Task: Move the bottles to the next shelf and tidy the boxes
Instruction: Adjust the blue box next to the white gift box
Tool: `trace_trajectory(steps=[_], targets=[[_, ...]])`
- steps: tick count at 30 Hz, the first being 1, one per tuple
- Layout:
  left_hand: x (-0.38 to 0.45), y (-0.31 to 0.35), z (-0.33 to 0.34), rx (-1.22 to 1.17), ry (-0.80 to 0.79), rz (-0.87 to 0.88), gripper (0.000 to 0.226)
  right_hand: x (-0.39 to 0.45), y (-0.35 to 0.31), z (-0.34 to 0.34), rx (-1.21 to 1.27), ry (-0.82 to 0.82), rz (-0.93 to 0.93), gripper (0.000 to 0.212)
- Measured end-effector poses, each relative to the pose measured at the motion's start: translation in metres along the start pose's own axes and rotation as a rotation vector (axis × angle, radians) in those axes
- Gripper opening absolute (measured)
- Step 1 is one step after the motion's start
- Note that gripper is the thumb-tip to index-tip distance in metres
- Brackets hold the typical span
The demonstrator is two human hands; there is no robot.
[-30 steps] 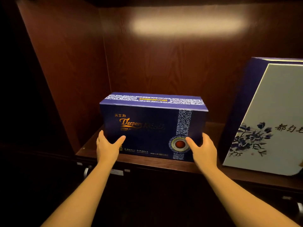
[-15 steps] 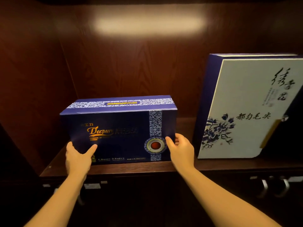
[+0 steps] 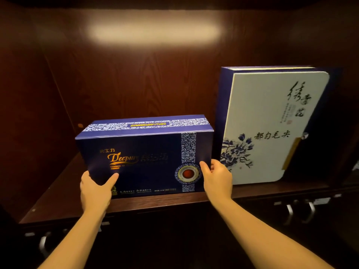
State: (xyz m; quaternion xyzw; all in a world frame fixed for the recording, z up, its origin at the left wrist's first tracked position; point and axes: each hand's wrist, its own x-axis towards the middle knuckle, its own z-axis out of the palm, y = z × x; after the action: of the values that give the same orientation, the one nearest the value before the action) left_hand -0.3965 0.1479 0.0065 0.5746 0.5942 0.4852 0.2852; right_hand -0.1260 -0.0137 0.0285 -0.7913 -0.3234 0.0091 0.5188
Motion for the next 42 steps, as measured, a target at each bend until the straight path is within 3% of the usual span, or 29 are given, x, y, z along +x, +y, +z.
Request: trace_trajectory(steps=[18,33,42], targets=[[-0.018,0.014,0.01,0.04,-0.02,-0.007,0.088,0.006,0.003,-0.016,-0.167,0.111,-0.006,0.039],[-0.025,0.018,0.013,0.059,-0.03,0.009,0.088,0.007,0.009,-0.017,-0.074,0.144,0.024,0.042],[-0.032,0.025,0.015,0.087,-0.045,-0.003,0.089,0.014,0.008,-0.03,-0.036,0.068,0.061,0.037]])
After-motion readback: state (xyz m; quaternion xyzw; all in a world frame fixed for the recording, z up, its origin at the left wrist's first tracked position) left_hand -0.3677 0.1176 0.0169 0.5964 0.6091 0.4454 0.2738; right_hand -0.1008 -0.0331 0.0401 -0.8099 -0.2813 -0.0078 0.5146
